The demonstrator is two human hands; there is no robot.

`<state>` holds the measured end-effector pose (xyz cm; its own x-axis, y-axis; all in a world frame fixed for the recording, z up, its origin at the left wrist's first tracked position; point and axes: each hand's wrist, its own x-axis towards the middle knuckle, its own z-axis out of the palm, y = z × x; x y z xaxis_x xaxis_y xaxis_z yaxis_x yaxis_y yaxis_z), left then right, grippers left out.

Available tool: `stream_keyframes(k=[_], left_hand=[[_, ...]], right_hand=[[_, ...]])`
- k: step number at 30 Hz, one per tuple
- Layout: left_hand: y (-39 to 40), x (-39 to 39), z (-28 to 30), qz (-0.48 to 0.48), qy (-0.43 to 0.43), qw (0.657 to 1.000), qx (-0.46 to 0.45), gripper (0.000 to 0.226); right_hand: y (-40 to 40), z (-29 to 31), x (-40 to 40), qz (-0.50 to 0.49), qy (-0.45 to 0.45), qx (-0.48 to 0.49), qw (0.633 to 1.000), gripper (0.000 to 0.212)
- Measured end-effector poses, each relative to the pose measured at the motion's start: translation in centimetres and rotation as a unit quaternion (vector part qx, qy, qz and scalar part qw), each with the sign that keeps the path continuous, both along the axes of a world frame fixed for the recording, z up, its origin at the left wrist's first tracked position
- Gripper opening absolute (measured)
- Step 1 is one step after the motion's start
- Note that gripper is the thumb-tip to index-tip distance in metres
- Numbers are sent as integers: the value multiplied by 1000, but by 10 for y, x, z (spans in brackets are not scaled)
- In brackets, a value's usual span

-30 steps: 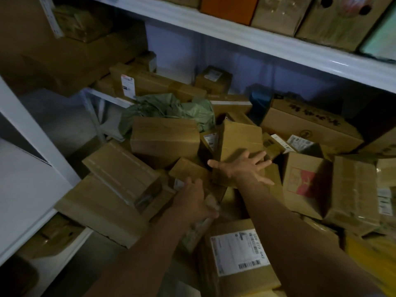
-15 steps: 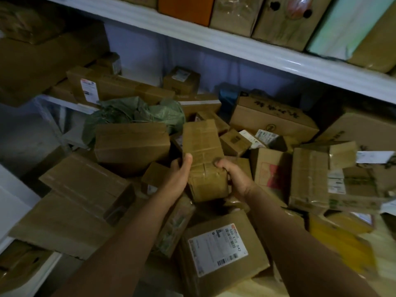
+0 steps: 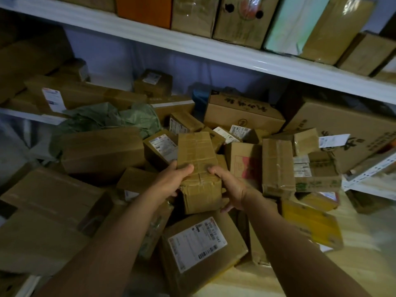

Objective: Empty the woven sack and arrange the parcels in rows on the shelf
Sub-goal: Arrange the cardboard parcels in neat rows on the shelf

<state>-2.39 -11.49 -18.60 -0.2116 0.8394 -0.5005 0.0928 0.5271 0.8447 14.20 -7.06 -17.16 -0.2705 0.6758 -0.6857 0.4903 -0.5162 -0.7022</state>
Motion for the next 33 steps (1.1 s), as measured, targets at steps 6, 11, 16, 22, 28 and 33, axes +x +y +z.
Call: stream_keyframes(k=[6,11,16,22,28,33], left_hand=[[15,39,5,-30,-2,999,12,50],[25,71,14,-15,22,1000,8,104],[43,101,37,31,247,968,-6,140],[45,111,28,21,292,956,-14,102],[49,166,29,8,567,824,7,89],[57,208,33,-58,595,801,-15,115]], right_hand=[[5,3,37,-103,18,1,995,59],[6,9,61,-49,14,47,998,73],[18,12,82,-31,18,172,985,58],[48,10,133,-74,-362,457,809,82],[62,-15,199,11,-378,326,866,118],[68,-5,243,-20,-343,364,866,103]])
